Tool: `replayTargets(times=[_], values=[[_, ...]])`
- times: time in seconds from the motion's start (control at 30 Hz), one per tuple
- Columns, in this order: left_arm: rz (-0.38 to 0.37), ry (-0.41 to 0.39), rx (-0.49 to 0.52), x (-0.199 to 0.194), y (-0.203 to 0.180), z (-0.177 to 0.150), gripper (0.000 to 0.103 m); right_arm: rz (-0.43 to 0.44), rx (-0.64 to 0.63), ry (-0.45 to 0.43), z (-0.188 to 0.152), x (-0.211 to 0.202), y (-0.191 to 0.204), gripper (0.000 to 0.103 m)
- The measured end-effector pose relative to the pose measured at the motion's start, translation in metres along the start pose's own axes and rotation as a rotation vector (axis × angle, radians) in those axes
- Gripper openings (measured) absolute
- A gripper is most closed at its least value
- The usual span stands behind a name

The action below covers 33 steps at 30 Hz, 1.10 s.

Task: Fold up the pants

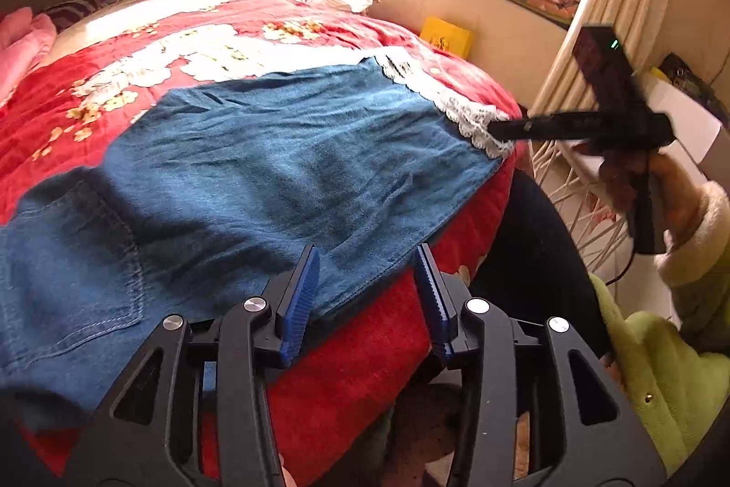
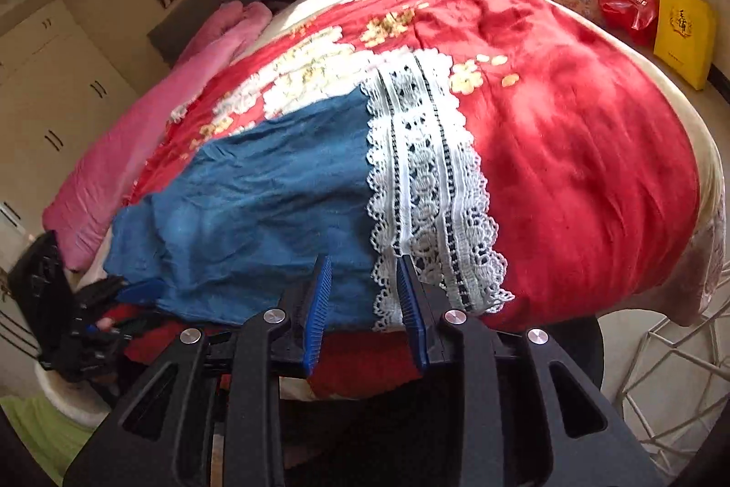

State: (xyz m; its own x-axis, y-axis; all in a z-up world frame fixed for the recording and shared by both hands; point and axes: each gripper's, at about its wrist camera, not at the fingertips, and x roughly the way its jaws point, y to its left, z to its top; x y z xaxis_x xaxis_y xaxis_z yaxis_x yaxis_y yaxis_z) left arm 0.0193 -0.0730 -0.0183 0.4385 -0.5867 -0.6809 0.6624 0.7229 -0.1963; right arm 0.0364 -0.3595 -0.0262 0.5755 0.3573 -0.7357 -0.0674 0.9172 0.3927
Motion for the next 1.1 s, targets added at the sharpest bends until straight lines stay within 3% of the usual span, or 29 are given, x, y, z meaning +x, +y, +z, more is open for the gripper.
replayTargets(times=[0.07, 0.13, 0.3, 0.4, 0.53, 0.63, 0.7, 0.83, 1.0, 1.1], values=[[0.061, -0.03, -0.064, -0.024, 0.012, -0.003, 0.046, -0.048, -0.005, 0.047, -0.005, 0.016, -0.005, 0.028], [0.191, -0.041, -0.147, -0.048, 0.031, -0.009, 0.049, -0.025, 0.024, 0.041, -0.009, 0.021, -0.011, 0.028], [0.432, -0.065, -0.503, -0.108, 0.106, -0.042, 0.057, -0.005, 0.034, 0.031, -0.01, 0.02, -0.015, 0.028], [0.513, -0.06, -0.657, -0.124, 0.141, -0.057, 0.065, -0.009, 0.027, 0.03, -0.01, 0.021, -0.013, 0.032], [0.425, -0.059, -0.77, -0.108, 0.167, -0.063, 0.066, -0.006, 0.02, 0.025, -0.011, 0.021, -0.011, 0.034], [0.405, -0.042, -0.818, -0.088, 0.176, -0.063, 0.039, -0.009, 0.016, 0.024, -0.011, 0.021, -0.01, 0.034], [0.38, -0.059, -0.84, -0.088, 0.18, -0.063, 0.035, -0.01, 0.012, 0.024, -0.011, 0.022, -0.01, 0.034], [0.446, -0.093, -0.796, -0.112, 0.18, -0.055, 0.034, -0.006, 0.014, 0.024, -0.012, 0.021, -0.009, 0.034], [0.465, 0.011, -0.817, -0.102, 0.183, -0.075, 0.037, -0.004, 0.006, 0.024, -0.014, 0.022, -0.008, 0.034], [0.463, 0.01, -0.823, -0.105, 0.18, -0.079, 0.041, 0.009, 0.009, 0.026, -0.014, 0.022, -0.011, 0.034]])
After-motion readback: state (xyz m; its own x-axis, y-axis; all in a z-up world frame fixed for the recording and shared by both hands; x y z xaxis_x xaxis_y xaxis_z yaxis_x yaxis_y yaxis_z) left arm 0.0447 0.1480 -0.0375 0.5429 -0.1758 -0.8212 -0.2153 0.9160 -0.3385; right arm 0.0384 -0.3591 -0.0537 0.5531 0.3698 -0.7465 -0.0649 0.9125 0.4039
